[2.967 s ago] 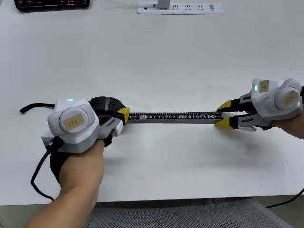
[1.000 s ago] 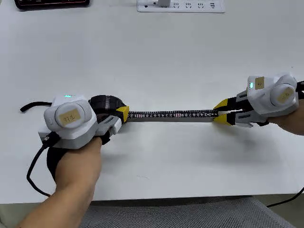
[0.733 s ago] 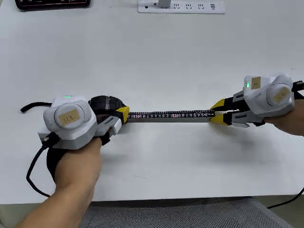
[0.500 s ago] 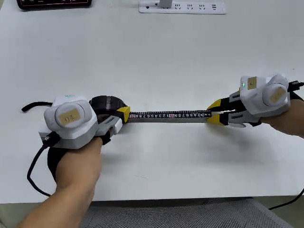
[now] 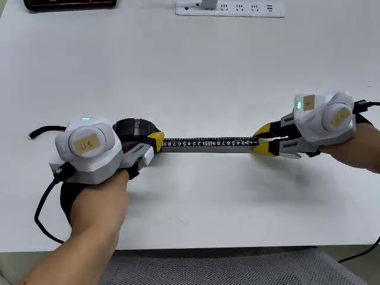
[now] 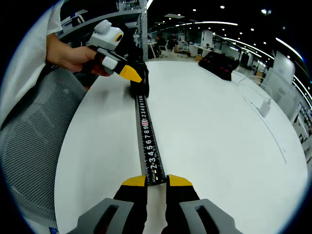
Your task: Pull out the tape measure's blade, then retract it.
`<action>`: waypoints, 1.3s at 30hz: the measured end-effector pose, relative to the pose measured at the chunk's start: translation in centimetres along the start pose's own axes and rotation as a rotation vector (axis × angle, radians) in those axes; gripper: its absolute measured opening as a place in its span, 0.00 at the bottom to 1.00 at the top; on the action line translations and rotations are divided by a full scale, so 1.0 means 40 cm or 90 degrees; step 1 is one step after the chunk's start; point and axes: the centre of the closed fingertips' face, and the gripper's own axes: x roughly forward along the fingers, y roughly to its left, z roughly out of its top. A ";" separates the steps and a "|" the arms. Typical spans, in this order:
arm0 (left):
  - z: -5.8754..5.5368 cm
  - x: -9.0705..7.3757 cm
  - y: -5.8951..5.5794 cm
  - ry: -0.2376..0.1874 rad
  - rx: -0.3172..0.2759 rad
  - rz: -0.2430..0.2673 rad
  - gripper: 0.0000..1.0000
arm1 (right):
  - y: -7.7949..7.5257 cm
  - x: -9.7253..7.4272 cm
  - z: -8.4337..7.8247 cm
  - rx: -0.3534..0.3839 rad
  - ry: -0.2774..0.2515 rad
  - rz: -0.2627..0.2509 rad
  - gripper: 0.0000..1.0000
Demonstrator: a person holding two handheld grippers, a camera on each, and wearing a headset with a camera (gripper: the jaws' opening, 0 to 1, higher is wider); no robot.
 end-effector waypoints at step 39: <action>0.001 0.001 0.005 -0.001 -0.021 -0.010 0.55 | 0.007 0.057 0.075 0.000 -0.027 0.017 0.10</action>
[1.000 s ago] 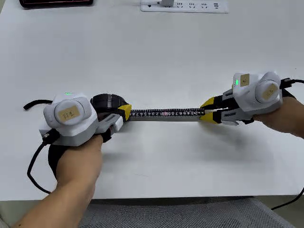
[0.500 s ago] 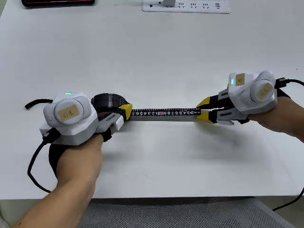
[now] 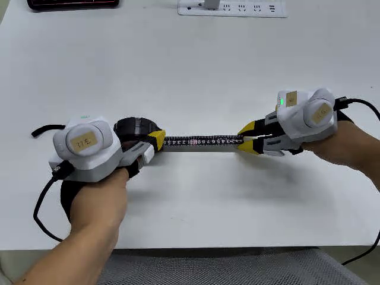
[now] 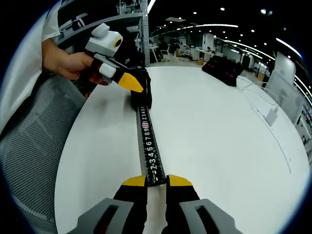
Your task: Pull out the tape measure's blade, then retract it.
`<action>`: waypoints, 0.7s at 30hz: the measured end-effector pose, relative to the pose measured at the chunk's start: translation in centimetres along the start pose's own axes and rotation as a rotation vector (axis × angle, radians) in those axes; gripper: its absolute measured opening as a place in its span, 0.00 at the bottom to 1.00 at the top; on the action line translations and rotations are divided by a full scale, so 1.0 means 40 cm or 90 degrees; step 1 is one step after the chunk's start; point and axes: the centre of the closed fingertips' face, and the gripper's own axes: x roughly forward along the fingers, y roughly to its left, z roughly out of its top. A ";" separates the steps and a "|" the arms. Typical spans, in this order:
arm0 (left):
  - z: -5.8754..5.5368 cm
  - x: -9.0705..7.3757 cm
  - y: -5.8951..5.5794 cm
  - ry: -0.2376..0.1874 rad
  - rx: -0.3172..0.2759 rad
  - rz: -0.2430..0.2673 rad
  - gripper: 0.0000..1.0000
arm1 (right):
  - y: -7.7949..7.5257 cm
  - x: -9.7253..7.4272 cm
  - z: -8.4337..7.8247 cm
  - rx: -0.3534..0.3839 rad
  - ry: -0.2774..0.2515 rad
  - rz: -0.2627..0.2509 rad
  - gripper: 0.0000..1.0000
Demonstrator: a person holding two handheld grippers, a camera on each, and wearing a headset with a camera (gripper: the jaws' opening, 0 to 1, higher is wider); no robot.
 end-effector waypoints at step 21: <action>0.001 0.000 0.001 -0.002 -0.009 -0.005 0.55 | 0.011 0.048 0.057 -0.002 -0.021 0.014 0.10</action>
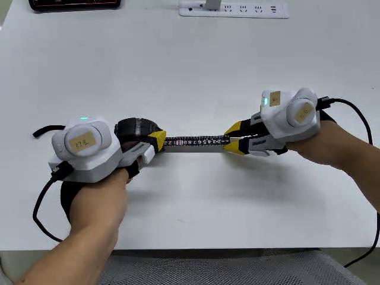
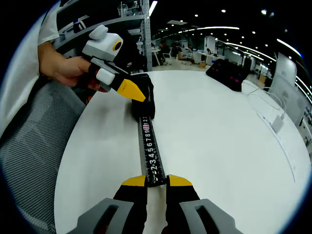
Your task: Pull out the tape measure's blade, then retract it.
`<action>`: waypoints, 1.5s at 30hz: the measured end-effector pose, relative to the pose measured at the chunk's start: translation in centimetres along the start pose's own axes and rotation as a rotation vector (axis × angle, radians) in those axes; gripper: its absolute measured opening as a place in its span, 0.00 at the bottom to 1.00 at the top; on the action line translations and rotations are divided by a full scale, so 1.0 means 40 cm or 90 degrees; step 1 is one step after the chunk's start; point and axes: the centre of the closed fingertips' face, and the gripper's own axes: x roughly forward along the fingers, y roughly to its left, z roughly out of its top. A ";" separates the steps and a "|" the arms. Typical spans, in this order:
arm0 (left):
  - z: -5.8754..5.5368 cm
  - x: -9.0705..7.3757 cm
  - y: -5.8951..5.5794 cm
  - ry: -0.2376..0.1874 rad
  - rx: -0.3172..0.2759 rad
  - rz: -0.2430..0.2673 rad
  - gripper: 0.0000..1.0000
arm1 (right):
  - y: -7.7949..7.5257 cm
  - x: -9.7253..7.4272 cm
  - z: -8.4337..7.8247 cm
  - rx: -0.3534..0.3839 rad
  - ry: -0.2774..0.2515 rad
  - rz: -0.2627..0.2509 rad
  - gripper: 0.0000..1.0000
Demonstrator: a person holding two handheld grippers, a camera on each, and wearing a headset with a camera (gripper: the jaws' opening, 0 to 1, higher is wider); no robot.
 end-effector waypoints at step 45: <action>-0.002 -0.003 -0.002 0.004 -0.009 -0.008 0.55 | 0.021 0.108 0.096 -0.008 -0.030 0.016 0.10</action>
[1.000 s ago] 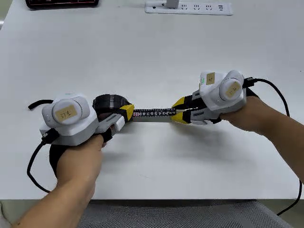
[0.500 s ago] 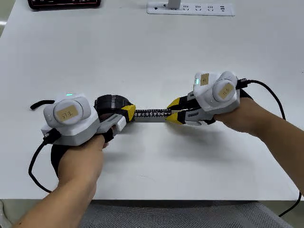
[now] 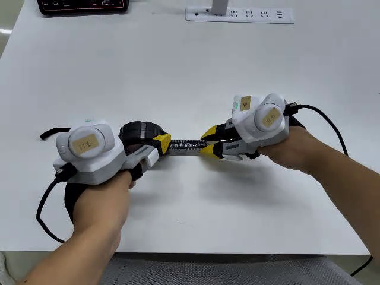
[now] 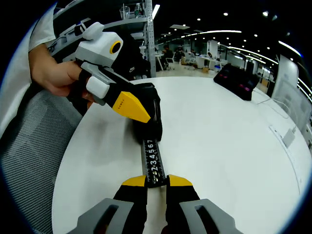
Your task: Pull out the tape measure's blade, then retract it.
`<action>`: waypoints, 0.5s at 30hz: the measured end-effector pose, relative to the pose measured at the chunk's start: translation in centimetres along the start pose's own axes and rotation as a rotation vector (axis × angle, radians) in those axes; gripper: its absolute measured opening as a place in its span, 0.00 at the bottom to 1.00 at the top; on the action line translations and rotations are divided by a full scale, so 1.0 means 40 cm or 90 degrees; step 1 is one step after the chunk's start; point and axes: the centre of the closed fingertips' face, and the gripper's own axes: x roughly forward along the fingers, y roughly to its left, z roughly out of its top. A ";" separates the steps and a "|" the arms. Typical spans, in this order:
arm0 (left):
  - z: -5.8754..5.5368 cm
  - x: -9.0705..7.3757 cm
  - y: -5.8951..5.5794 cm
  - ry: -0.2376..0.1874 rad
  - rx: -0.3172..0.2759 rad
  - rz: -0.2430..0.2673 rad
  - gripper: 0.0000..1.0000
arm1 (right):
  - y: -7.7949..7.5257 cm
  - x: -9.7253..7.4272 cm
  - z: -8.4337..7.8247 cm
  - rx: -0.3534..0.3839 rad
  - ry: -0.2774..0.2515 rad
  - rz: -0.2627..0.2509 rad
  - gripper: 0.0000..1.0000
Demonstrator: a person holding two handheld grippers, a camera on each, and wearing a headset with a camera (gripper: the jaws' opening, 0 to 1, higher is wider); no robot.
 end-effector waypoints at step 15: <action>0.000 0.000 0.000 -0.002 -0.005 -0.003 0.55 | 0.004 0.043 0.036 0.009 -0.018 0.006 0.10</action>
